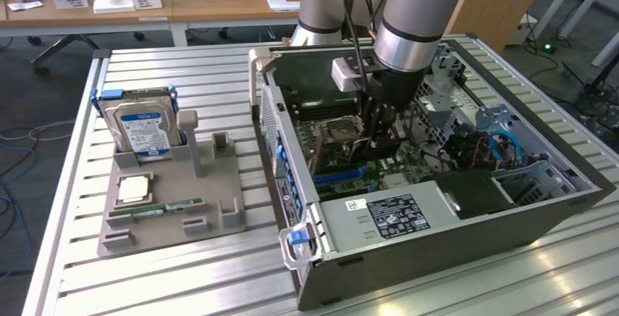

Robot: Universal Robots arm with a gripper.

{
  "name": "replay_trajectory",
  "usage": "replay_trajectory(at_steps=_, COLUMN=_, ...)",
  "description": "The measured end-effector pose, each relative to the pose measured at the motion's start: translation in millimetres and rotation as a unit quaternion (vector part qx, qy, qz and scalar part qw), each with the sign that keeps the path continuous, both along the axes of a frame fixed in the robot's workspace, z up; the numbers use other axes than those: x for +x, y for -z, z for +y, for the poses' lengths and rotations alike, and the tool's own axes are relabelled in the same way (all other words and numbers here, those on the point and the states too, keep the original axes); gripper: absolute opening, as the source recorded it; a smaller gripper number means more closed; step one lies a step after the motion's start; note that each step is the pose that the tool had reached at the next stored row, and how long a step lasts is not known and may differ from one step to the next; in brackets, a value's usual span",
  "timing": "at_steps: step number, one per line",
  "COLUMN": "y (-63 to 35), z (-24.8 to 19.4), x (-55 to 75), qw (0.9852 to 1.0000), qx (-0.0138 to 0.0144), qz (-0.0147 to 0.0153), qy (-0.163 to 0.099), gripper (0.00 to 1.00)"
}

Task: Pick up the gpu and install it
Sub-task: 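Insert the gpu into the slot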

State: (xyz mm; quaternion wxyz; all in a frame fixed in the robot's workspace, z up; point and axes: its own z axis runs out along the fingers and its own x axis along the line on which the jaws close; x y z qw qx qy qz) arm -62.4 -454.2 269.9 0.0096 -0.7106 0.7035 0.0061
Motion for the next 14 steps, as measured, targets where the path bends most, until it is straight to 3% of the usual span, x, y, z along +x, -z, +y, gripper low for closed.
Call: replay_trajectory(at_steps=14, y=1.3, z=-3.7, x=-7.4, qw=1.0, qx=-0.0001, qz=0.0, qy=0.0, gripper=0.26)
